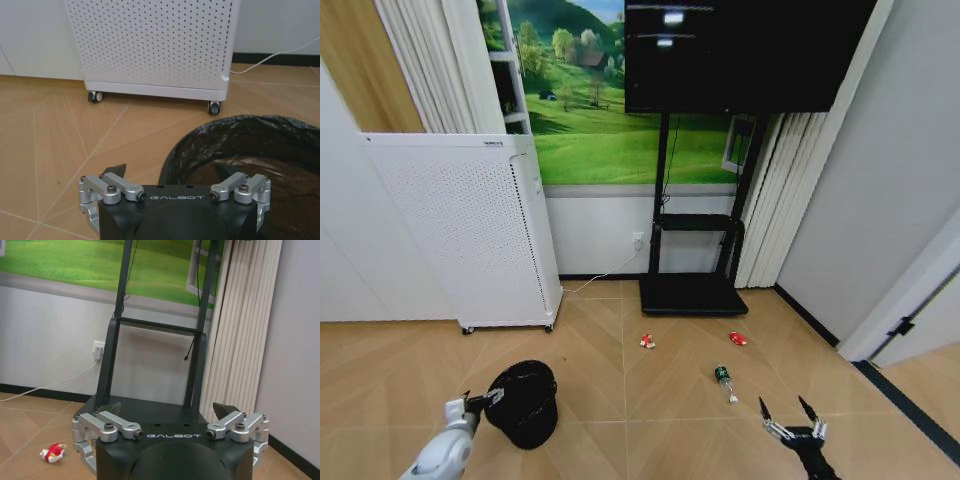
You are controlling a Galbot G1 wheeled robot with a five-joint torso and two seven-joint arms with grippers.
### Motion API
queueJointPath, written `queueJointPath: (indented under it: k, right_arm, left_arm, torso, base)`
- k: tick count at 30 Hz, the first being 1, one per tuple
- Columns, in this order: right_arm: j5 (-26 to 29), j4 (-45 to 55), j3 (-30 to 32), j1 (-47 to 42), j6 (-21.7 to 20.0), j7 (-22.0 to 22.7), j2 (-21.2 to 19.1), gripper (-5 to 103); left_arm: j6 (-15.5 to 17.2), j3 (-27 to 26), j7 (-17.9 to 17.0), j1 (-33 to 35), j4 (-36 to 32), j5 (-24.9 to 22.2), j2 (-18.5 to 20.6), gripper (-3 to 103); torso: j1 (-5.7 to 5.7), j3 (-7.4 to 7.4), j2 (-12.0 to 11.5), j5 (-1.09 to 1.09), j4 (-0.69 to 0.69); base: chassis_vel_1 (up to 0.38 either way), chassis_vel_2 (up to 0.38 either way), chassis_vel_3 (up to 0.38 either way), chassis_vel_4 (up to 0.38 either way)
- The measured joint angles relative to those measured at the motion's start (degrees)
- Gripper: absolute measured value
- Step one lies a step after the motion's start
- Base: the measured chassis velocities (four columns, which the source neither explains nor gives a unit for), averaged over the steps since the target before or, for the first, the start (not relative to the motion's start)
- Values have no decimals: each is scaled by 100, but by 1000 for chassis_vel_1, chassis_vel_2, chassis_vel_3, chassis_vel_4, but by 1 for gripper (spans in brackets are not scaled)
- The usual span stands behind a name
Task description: Pick up the trash bin and place the garbage on the floor into it.
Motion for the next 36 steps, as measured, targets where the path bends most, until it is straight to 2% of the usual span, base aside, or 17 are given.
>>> queueJointPath:
  k: [10,13,14,15,18,19,21,24,25,26,27,29,30,32,33,34,36]
  right_arm:
    - [42,-34,6,9,-15,39,29,100]
    - [39,-65,7,14,-16,45,40,100]
    - [37,-75,8,15,-16,46,49,100]
    - [37,-75,8,15,-16,46,49,100]
    - [32,-89,-6,24,-16,47,84,100]
    - [32,-89,-6,24,-16,47,84,100]
    - [25,-95,-14,26,-14,46,106,100]
    - [19,-95,-15,26,-13,44,112,100]
    - [11,-96,-15,25,-9,42,120,100]
    - [4,-96,-15,25,-5,40,122,100]
    - [4,-96,-15,25,-5,40,122,100]
    - [2,-91,-11,25,-1,38,115,100]
    - [2,-91,-11,25,-1,38,115,100]
    - [2,-45,20,25,3,52,92,100]
    - [2,-45,20,25,3,52,92,100]
    - [-33,-9,59,20,8,102,75,100]
    - [-106,4,101,15,14,164,60,100]
  left_arm:
    - [-51,314,46,-259,391,114,-149,98]
    - [-66,353,26,-308,434,111,-184,90]
    - [-79,371,28,-310,436,99,-178,80]
    - [-79,371,28,-310,436,99,-178,80]
    - [-184,375,99,-279,429,98,-142,64]
    - [-184,375,99,-279,429,98,-142,64]
    - [-211,342,131,-222,365,52,-101,53]
    - [-211,323,147,-196,334,38,-75,53]
    - [-212,297,165,-161,275,13,-31,42]
    - [-233,248,169,-128,209,0,9,36]
    - [-233,248,169,-128,209,0,9,36]
    - [-265,175,189,-51,72,-21,91,26]
    - [-265,175,189,-51,72,-21,91,26]
    - [-298,90,202,29,-42,-54,150,15]
    - [-298,90,202,29,-42,-54,150,15]
    - [-330,19,194,78,-116,-60,170,5]
    - [-341,-40,164,119,-190,-80,191,3]
  torso:
    - [0,0,3,7,1]
    - [0,0,4,6,0]
    - [-1,0,4,6,0]
    - [-1,0,4,6,0]
    - [0,1,4,1,0]
    - [0,1,4,1,0]
    - [1,3,3,-4,0]
    - [1,3,3,-5,0]
    - [2,4,3,-7,0]
    - [2,3,3,-6,-1]
    - [2,3,3,-6,-1]
    - [1,3,3,-2,-1]
    - [1,3,3,-2,-1]
    - [2,3,3,-3,0]
    - [2,3,3,-3,0]
    - [2,3,3,0,0]
    - [2,3,3,-2,0]
  base:
    - [0,0,0,0]
    - [0,0,0,0]
    - [0,0,0,0]
    - [0,0,0,0]
    - [0,0,0,0]
    - [0,0,0,0]
    - [0,0,0,0]
    - [0,0,0,0]
    - [0,0,0,0]
    - [0,0,0,0]
    - [0,0,0,0]
    - [0,0,0,0]
    - [0,0,0,0]
    - [0,0,0,0]
    - [0,0,0,0]
    - [0,0,0,0]
    - [0,0,0,0]
